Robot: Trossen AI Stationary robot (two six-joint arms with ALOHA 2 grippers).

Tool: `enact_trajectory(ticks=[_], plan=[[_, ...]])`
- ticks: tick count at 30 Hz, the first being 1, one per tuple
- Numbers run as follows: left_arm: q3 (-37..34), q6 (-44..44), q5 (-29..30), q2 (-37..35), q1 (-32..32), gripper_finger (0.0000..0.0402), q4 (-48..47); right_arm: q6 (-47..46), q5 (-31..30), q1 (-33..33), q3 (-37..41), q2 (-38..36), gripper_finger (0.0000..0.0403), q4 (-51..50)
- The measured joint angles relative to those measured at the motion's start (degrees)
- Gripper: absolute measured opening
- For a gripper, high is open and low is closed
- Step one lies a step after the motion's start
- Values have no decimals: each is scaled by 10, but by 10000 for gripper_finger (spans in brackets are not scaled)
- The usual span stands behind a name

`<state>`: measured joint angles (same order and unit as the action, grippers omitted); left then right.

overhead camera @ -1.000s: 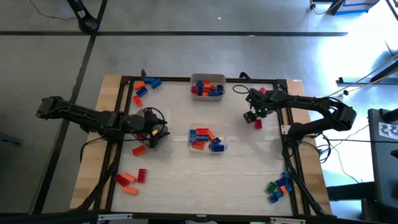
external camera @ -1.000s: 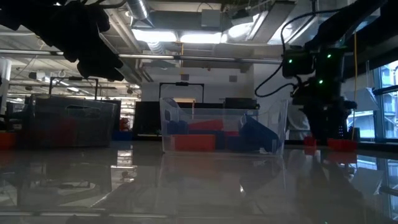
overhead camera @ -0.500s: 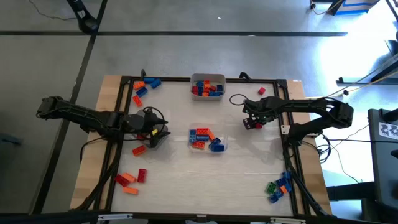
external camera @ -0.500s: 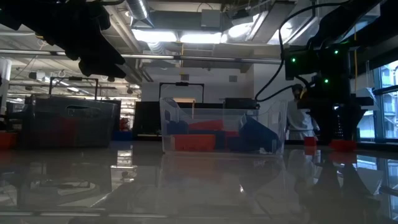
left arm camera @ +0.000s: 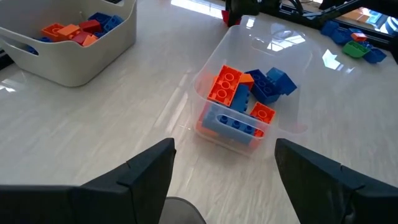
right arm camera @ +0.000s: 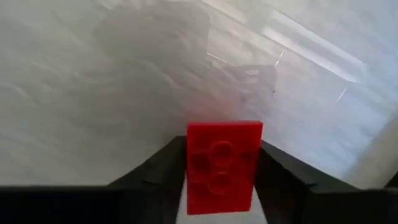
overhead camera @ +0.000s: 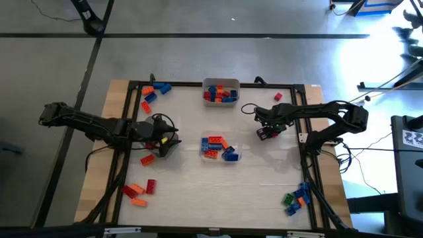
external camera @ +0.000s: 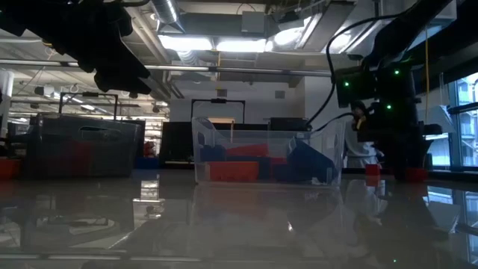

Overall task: Sort blocks by size
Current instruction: Put the red curved game piece into the black bin

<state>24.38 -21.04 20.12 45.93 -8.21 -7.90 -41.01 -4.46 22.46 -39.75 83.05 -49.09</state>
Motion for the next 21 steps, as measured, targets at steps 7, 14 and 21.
enact_trajectory(ticks=[7, 14, 21], plan=[[0, 0, 0, 0, 0, 265, 4, 62, 3, -20, -20, -6, 135, -3], [0, 4, 0, 0, 0, 265, 14, 86, 10, -92, -126, -25, 143, 5], [0, 0, 0, 0, 0, 265, 14, 134, 16, -171, -197, -25, 144, 111]])
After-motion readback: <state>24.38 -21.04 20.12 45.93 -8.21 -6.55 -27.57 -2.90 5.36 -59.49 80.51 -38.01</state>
